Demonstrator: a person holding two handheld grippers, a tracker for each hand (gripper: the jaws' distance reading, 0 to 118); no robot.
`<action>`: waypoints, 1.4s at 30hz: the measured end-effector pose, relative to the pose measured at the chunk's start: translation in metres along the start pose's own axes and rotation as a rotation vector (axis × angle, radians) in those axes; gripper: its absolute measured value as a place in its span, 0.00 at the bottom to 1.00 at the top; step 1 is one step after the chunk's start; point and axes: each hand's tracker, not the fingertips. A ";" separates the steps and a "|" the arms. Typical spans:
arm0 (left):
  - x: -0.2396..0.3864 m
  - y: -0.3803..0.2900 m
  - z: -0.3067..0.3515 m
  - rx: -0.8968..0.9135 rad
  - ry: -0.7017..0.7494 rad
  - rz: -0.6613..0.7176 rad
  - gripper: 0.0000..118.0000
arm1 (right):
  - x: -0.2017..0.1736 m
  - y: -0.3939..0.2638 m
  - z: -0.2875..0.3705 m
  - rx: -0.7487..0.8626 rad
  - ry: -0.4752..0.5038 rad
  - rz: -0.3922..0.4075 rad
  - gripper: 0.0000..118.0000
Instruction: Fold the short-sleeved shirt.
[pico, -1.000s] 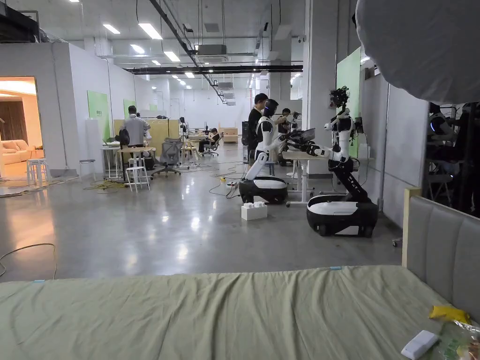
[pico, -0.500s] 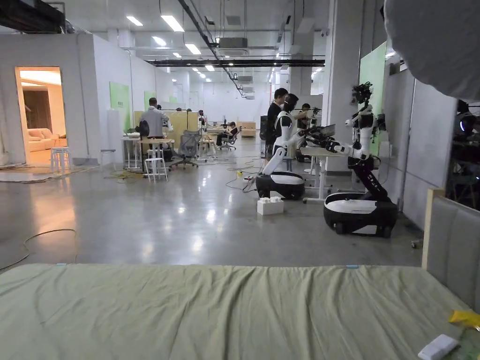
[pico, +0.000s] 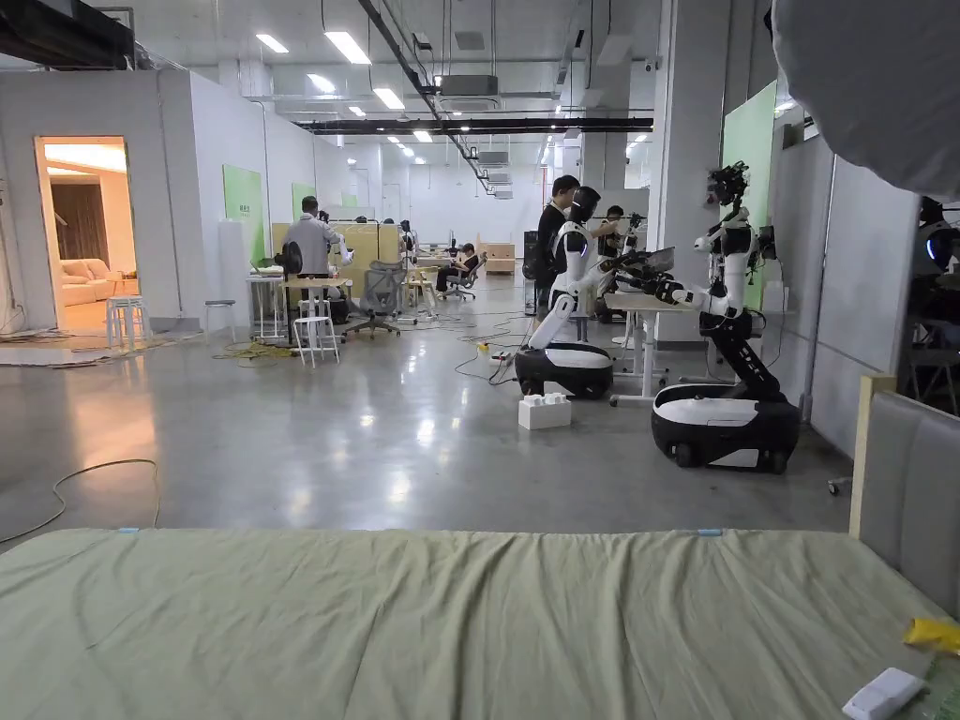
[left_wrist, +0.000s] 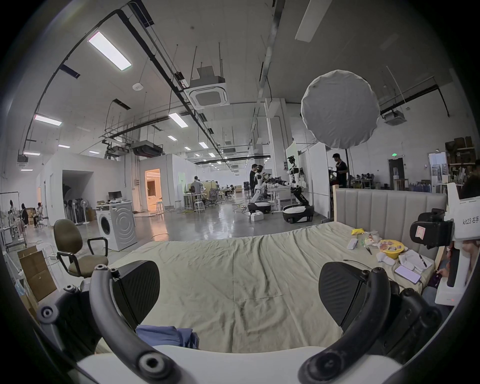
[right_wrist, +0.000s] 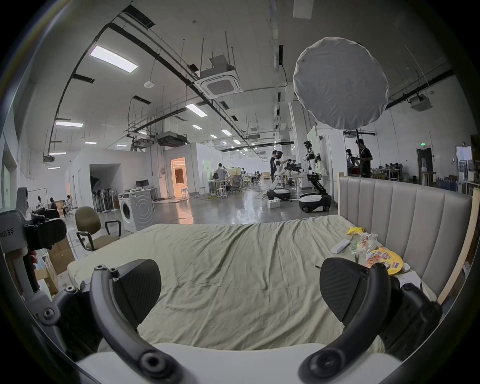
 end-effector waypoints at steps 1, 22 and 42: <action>0.000 0.001 -0.001 0.001 0.002 -0.005 1.00 | 0.000 0.000 0.001 0.001 -0.001 0.002 1.00; -0.008 0.028 0.009 0.032 -0.059 0.055 1.00 | -0.047 0.049 0.005 -0.135 -0.221 -0.106 1.00; -0.006 0.024 0.004 0.019 -0.091 0.112 1.00 | -0.044 0.058 0.003 -0.142 -0.185 -0.159 1.00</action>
